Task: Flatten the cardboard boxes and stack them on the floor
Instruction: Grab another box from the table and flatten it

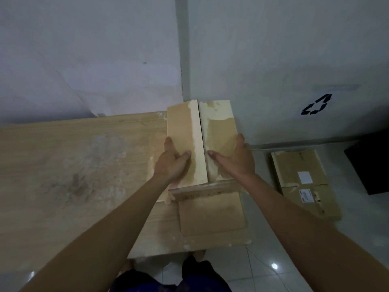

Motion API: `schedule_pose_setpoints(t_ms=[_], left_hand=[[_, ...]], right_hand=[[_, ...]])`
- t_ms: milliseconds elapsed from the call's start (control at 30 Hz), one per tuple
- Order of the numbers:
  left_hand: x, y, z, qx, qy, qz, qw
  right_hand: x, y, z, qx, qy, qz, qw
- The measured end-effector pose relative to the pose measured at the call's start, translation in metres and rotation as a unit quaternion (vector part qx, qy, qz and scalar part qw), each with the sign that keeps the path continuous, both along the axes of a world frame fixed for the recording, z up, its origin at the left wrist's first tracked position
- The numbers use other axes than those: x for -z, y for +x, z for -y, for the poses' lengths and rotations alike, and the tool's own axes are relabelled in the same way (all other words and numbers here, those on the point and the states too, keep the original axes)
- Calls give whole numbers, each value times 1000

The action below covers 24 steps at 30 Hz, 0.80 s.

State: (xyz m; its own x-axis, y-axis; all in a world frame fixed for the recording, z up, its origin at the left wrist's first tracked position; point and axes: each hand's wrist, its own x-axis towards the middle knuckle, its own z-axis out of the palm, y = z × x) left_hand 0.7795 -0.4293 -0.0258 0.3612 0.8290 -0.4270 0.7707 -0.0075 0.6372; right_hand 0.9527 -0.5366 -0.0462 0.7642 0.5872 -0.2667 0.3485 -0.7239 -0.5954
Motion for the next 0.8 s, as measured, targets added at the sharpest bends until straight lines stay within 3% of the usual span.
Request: schedule_pose_setpoints(t_ms=[267,800], left_hand=[[-24,-64,-29,-50,32,-3,998],[-14,-250,-108,-105,24,3,994]], right_hand=[[-23,-65,-40,-51,1,31,998],[-10,-237,-107,-168,-16,-62,984]])
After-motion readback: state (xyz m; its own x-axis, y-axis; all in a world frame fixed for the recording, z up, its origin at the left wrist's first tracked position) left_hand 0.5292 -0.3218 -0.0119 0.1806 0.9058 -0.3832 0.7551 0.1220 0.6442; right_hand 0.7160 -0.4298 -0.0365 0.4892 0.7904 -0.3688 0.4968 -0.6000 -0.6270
